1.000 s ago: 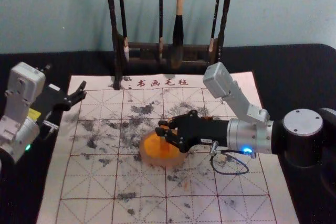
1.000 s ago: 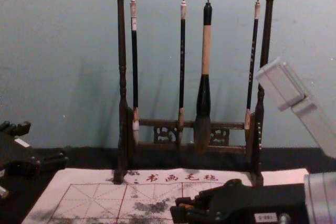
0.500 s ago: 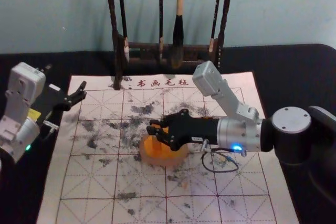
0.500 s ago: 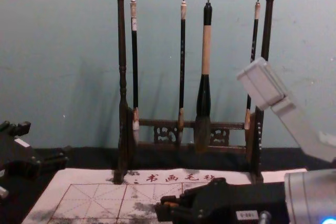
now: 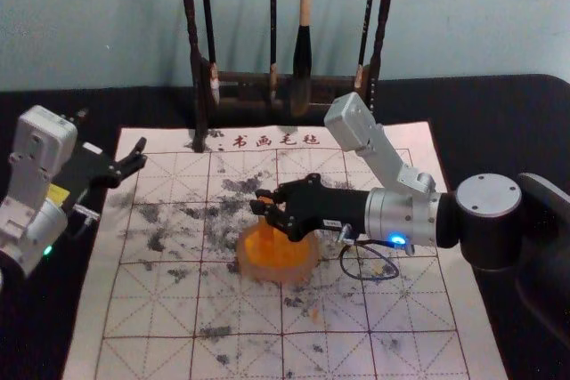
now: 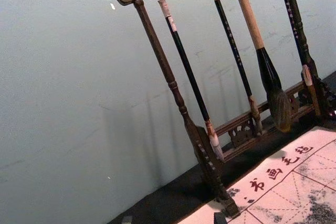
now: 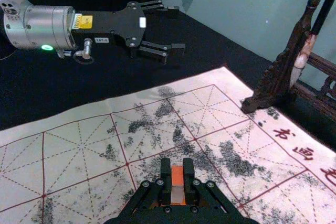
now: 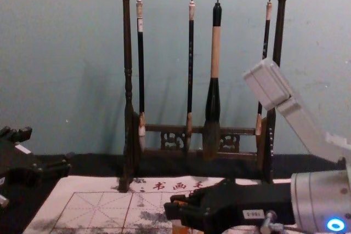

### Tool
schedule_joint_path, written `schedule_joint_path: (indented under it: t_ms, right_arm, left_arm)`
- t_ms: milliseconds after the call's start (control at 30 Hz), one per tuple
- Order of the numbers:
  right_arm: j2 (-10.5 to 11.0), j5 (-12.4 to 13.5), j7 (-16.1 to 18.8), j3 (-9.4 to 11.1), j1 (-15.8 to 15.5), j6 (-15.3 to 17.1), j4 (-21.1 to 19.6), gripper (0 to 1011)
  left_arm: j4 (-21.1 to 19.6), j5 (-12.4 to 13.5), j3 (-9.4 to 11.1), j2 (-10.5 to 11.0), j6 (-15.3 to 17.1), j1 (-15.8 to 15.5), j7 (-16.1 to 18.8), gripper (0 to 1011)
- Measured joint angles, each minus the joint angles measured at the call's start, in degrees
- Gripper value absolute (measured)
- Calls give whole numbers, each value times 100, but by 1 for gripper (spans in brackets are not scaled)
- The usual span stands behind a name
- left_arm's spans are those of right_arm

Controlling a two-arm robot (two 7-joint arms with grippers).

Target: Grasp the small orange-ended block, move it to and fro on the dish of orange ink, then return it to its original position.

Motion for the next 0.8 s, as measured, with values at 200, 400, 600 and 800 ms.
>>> schedule_joint_path:
  t_ms: [200, 400, 600, 800]
  right_arm:
    - [27, -11, -35, 61, -5, -1, 9, 107]
    - [87, -22, -41, 108, -44, 0, -57, 107]
    - [178, -6, -49, 169, -105, 2, -154, 107]
    - [300, 13, -32, 201, -182, 6, -272, 107]
  left_arm:
    - [0, 0, 0, 0, 0, 0, 0, 1001]
    - [0, 0, 0, 0, 0, 0, 0, 1001]
    - [0, 0, 0, 0, 0, 0, 0, 1001]
    - [0, 0, 0, 0, 0, 0, 0, 1001]
